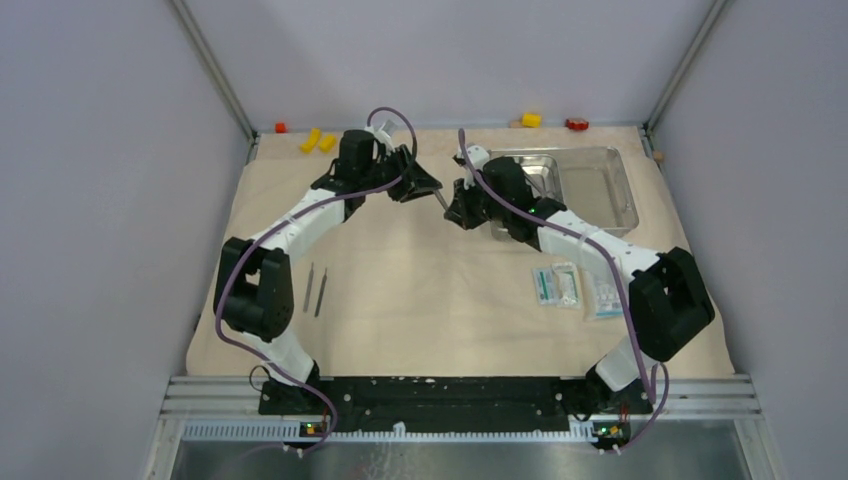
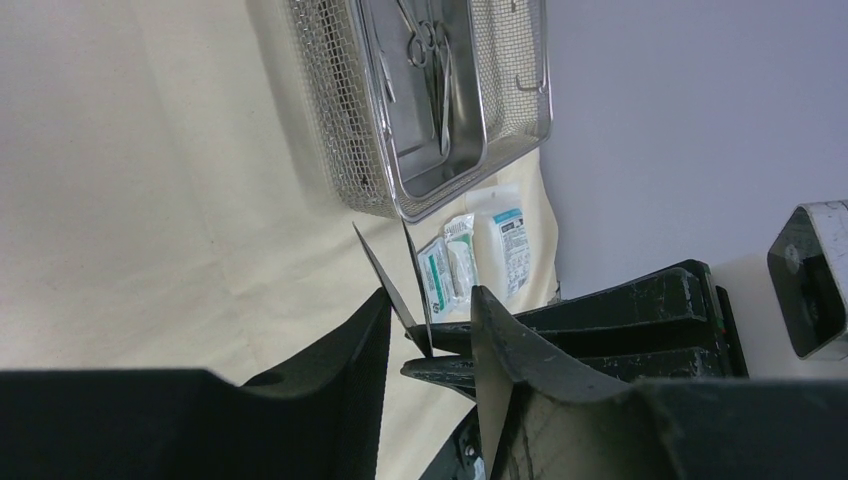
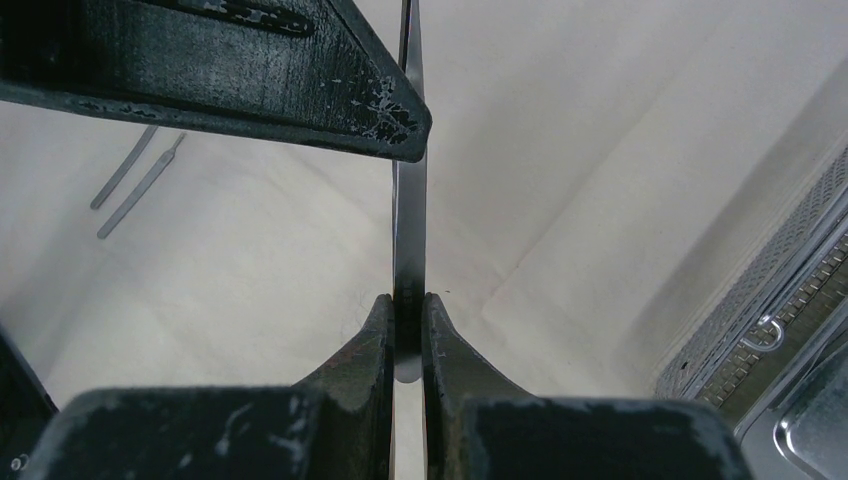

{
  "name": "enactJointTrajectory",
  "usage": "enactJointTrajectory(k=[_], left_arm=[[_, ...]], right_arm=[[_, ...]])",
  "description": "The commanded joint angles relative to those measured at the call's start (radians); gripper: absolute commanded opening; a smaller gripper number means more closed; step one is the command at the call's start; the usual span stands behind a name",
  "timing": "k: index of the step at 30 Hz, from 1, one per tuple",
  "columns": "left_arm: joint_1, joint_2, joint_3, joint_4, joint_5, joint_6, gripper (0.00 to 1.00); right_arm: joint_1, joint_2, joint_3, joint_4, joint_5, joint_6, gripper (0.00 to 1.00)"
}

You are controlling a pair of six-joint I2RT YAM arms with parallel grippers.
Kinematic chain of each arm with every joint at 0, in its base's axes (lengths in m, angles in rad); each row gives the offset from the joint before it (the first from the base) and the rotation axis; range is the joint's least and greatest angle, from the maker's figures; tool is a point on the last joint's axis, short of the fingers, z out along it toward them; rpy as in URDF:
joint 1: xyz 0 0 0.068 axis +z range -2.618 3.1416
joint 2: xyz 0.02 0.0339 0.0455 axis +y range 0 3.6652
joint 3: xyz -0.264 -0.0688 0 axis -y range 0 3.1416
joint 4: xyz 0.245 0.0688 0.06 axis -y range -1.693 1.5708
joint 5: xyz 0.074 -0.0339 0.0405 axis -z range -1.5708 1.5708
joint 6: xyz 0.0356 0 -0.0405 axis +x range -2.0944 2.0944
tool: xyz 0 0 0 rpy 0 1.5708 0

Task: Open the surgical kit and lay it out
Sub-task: Place the medical item in the surgical kit.

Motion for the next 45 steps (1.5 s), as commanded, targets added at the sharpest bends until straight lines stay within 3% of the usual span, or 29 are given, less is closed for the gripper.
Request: enactJointTrajectory(k=[1, 18, 34, 38, 45], left_arm=[[-0.005, 0.0, 0.015, 0.086, 0.023, -0.014, 0.39], [-0.018, 0.014, 0.003, 0.088, 0.008, -0.001, 0.32], [-0.023, 0.03, -0.004, 0.098, 0.002, 0.002, 0.36], [-0.025, 0.03, -0.006, 0.098, 0.001, 0.004, 0.29], [-0.025, 0.022, -0.005, 0.089, -0.012, 0.018, 0.27]], right_arm=[[0.022, 0.004, 0.04, 0.013, 0.01, -0.004, 0.0], [0.029, 0.005, 0.05, 0.007, 0.016, 0.001, 0.0], [0.03, 0.006, 0.054, 0.005, 0.011, 0.002, 0.0], [0.03, 0.008, 0.054, 0.006, 0.01, 0.003, 0.0], [0.03, 0.013, 0.056, 0.004, -0.01, 0.0, 0.0]])
